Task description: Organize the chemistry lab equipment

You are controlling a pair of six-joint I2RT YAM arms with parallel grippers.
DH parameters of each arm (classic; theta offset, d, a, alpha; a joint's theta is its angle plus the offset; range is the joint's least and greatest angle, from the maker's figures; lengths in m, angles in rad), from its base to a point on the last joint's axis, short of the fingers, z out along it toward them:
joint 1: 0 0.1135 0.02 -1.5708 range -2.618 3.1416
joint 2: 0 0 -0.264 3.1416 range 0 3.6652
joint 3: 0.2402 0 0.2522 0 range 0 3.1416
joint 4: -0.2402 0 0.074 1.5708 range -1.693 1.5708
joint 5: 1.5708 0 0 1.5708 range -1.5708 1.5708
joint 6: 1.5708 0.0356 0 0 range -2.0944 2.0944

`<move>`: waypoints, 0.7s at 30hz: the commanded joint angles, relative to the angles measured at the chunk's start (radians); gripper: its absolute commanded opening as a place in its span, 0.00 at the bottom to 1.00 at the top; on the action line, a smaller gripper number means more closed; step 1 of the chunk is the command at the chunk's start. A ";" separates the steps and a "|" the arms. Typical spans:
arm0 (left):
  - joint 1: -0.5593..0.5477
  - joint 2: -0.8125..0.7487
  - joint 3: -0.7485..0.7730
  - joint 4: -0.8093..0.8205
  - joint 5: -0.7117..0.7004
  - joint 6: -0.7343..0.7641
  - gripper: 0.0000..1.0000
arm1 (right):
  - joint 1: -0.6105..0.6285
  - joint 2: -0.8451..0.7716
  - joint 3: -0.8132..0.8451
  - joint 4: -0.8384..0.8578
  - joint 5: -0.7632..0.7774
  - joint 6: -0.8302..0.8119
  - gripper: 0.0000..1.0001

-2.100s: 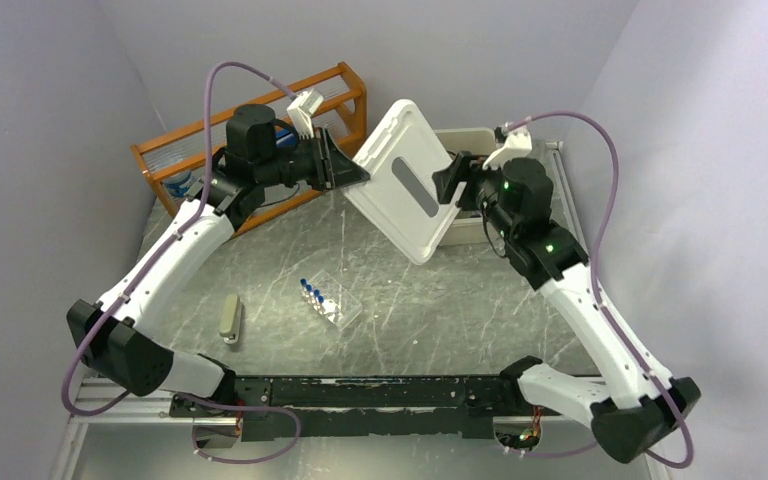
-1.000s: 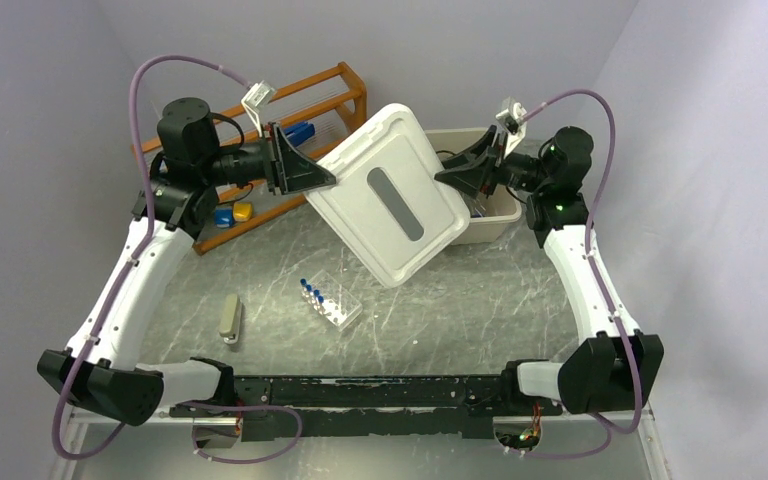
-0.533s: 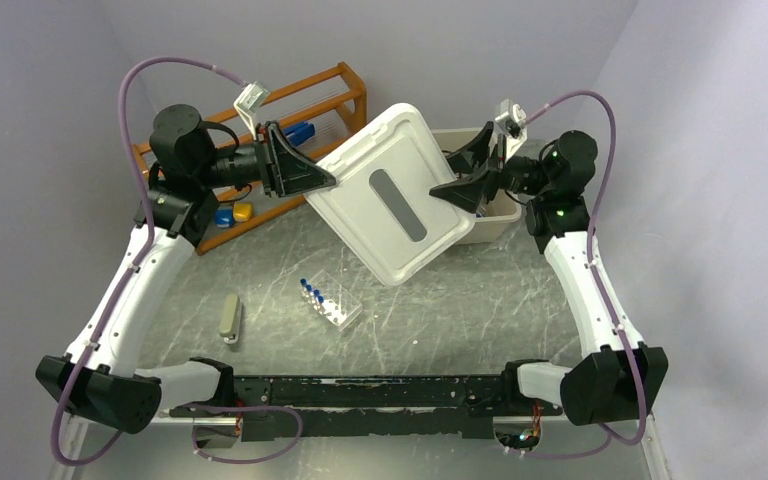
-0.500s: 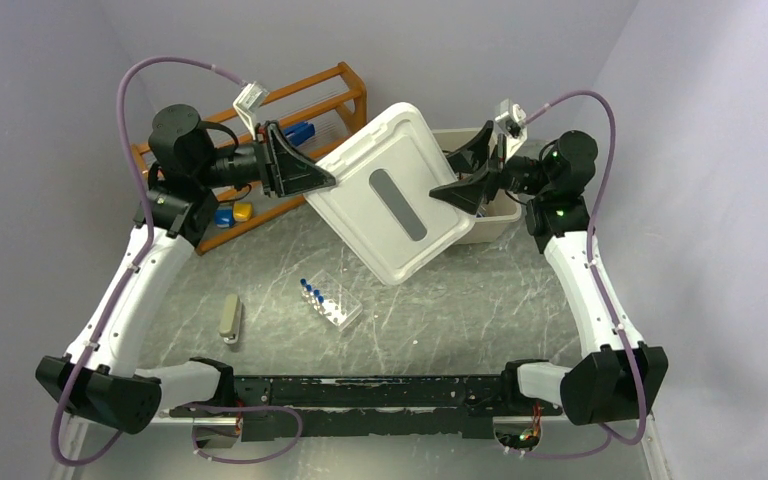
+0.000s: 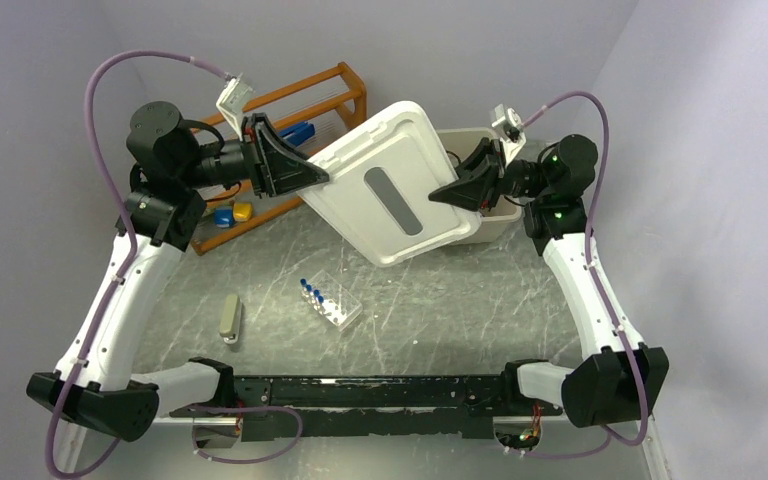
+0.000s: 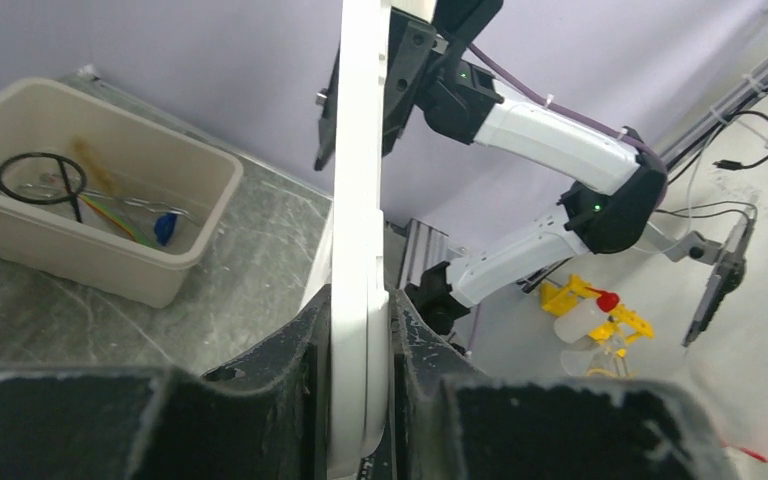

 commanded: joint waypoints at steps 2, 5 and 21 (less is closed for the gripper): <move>0.004 0.038 0.061 -0.030 -0.147 0.020 0.10 | 0.004 -0.022 0.001 0.021 -0.002 0.020 0.05; 0.004 0.050 0.077 -0.086 -0.269 0.059 0.32 | 0.006 -0.009 0.011 0.020 0.046 0.050 0.00; 0.006 0.106 0.085 -0.163 -0.830 0.143 0.97 | -0.080 0.028 -0.029 -0.211 0.569 0.252 0.00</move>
